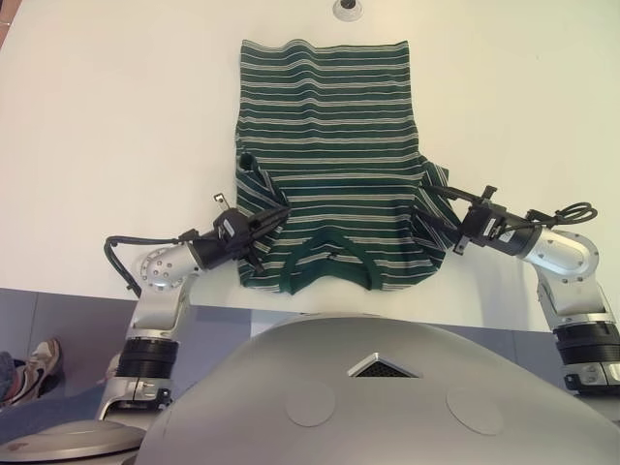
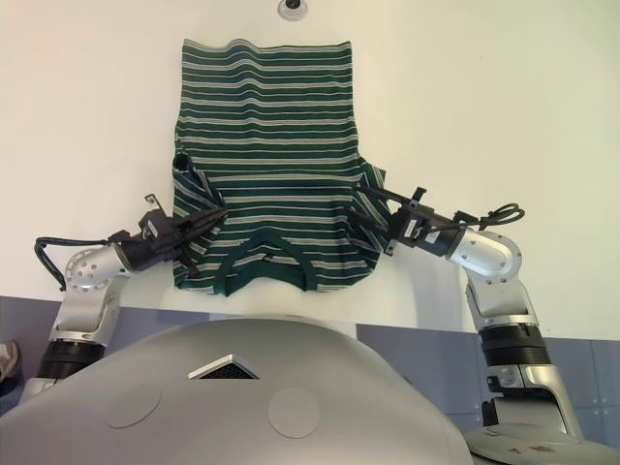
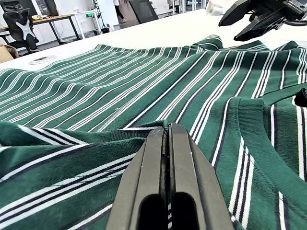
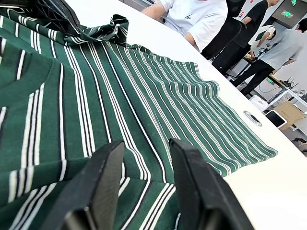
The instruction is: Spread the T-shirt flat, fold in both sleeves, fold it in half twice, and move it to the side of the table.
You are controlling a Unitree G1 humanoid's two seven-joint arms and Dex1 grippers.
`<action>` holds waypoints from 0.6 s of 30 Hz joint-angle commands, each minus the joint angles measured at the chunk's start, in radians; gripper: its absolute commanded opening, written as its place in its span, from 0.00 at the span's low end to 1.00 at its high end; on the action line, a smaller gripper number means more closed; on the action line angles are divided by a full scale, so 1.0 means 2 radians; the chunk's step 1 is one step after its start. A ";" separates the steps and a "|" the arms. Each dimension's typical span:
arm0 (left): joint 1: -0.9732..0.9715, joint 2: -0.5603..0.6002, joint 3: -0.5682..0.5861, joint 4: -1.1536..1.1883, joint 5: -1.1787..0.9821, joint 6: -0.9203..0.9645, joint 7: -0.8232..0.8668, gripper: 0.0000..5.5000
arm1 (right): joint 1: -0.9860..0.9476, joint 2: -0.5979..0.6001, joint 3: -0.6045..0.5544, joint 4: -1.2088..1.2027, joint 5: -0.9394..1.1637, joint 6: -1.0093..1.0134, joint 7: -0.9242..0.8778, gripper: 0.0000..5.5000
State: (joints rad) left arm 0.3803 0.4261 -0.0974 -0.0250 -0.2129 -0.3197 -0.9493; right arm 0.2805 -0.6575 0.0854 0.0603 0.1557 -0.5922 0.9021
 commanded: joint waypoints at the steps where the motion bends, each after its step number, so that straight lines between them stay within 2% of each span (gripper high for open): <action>1: -0.005 0.011 -0.002 0.015 0.001 -0.010 -0.001 0.00 | 0.000 -0.002 0.001 -0.008 0.003 0.006 0.000 0.32; 9: -0.012 0.015 -0.004 0.032 -0.010 -0.028 -0.009 0.00 | 0.001 -0.002 0.001 -0.014 0.003 0.011 -0.001 0.32; 18: -0.012 0.015 -0.005 0.045 -0.031 -0.058 -0.035 0.29 | -0.002 -0.003 -0.001 -0.018 0.005 0.017 -0.001 0.32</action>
State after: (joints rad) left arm 0.3608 0.4400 -0.1045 0.0574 -0.2735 -0.4214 -1.0137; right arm 0.2808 -0.6574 0.0861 0.0342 0.1558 -0.5710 0.9020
